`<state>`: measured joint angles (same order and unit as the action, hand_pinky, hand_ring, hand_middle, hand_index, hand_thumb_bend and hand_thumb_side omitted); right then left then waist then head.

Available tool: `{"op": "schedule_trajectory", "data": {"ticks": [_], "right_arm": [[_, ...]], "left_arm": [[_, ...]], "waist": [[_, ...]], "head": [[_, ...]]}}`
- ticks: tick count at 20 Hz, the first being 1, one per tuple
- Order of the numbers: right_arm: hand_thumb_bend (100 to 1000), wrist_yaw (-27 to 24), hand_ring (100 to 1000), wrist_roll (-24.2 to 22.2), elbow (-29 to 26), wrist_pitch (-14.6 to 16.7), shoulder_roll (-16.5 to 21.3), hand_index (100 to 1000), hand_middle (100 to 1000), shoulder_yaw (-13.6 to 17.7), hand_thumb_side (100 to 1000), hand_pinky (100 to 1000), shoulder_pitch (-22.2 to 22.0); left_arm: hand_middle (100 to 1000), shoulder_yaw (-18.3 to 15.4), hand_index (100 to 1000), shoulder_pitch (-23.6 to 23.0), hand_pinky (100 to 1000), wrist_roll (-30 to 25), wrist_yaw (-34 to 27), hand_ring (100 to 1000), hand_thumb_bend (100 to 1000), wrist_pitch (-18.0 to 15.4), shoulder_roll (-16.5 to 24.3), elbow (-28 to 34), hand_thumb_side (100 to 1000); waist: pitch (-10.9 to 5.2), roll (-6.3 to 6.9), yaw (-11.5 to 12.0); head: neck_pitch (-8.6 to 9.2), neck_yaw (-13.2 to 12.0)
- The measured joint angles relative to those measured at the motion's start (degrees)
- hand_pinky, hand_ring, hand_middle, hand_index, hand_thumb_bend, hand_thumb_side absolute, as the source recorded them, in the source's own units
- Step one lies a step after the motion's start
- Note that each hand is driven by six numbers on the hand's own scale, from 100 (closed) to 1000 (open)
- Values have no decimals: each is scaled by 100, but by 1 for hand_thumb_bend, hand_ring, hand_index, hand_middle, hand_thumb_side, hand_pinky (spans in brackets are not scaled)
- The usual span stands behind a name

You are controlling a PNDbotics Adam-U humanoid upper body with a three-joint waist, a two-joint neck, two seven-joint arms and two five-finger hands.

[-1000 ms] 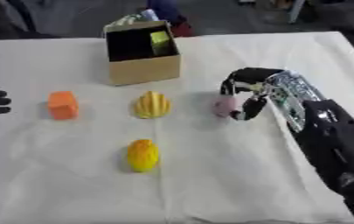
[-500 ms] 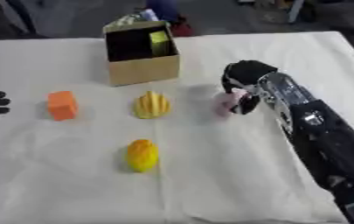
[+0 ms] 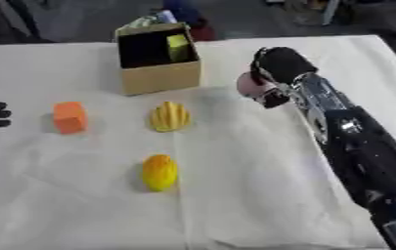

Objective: Pick up objects on the table and place them in the box.

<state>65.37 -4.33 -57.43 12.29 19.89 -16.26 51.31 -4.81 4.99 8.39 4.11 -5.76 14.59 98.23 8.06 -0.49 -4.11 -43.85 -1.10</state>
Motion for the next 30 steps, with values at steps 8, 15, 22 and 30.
{"op": "schedule_trajectory", "data": {"ticks": [8,15,22,30], "right_arm": [[244,-180,513,-208,88,-378,-213,377,419,319,100,620,928],[206,378,513,140,1028,-737,-733,384,425,894,100,619,1497],[100,948,497,652,1858,-1374,-1121,438,424,1512,100,588,1701],[100,910,606,1118,2312,-1756,-1266,835,592,1766,130,644,1727]], "left_arm": [[634,32,788,29,690,-45,-6,676,100,2,0,0,821],[633,145,788,233,690,-157,-31,676,100,-11,-1,1,819],[633,264,789,417,691,-295,-73,676,100,-24,-2,3,815],[632,283,788,464,691,-332,-88,675,100,-26,-3,11,817]], "waist": [[0,2,258],[65,3,729],[200,3,1138],[222,3,1234]], "head": [[0,95],[0,365],[0,713],[0,901]]}}
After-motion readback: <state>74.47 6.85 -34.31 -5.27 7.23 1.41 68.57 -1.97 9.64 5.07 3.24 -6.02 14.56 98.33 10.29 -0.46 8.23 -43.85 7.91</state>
